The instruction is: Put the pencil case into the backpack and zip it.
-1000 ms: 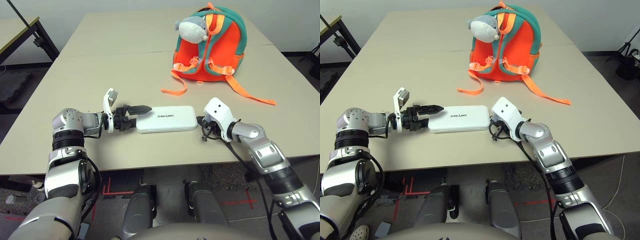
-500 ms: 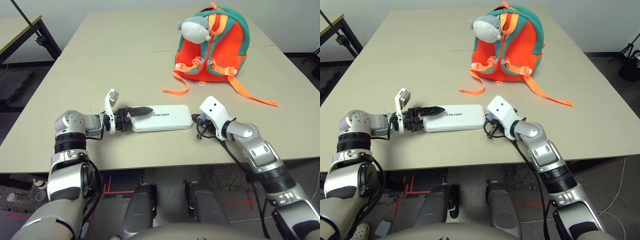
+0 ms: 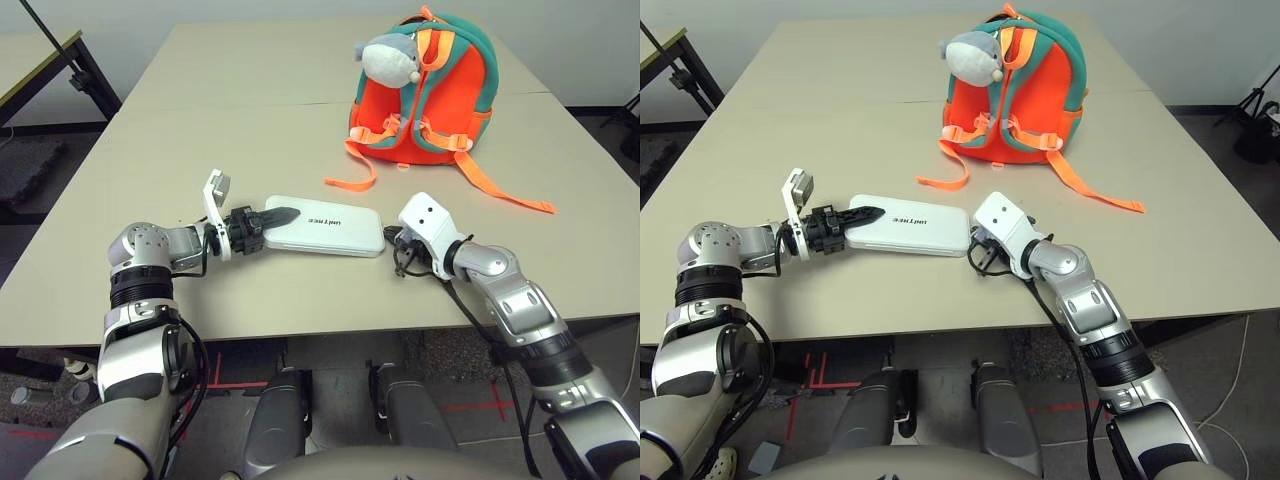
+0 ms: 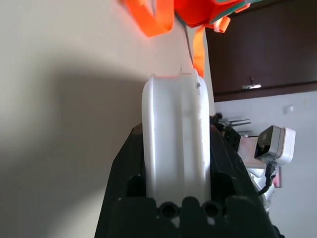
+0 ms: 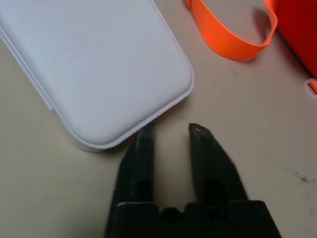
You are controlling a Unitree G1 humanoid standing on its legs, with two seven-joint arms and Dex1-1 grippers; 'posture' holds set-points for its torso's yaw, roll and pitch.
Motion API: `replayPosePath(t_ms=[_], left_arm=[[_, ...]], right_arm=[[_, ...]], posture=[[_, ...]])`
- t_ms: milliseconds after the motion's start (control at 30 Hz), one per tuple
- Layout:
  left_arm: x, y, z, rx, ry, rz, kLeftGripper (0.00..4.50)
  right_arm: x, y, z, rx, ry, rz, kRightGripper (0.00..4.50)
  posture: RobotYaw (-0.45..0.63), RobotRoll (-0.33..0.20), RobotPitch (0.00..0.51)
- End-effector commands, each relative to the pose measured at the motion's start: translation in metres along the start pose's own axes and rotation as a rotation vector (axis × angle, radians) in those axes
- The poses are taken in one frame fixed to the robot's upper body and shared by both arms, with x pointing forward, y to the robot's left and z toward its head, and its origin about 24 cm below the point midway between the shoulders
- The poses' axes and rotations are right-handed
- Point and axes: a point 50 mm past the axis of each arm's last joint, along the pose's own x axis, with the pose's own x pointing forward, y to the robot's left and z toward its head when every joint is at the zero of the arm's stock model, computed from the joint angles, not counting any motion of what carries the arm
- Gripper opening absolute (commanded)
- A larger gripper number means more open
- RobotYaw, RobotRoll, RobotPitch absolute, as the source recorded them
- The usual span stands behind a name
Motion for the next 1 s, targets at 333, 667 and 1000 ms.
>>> replayPosePath(t_ms=[333,667,1000], left_arm=[[-0.022,-0.113,0.063,0.323,-0.278,-0.189,1.33],[-0.054,-0.175,0.089,0.487,-0.507,-0.410,1.33],[-0.071,-0.197,0.116,0.648,-0.925,-0.415,1.33]], right_arm=[[-0.006,-0.020,-0.002,-0.015,0.036,-0.036,4.50],[-0.026,-0.070,0.020,0.338,-0.093,-0.272,4.50],[-0.019,-0.094,0.058,0.550,-0.291,-0.368,4.50]], posture=[[-0.15,0.000,0.118],[-0.15,0.000,0.118],[-0.16,0.000,0.121]])
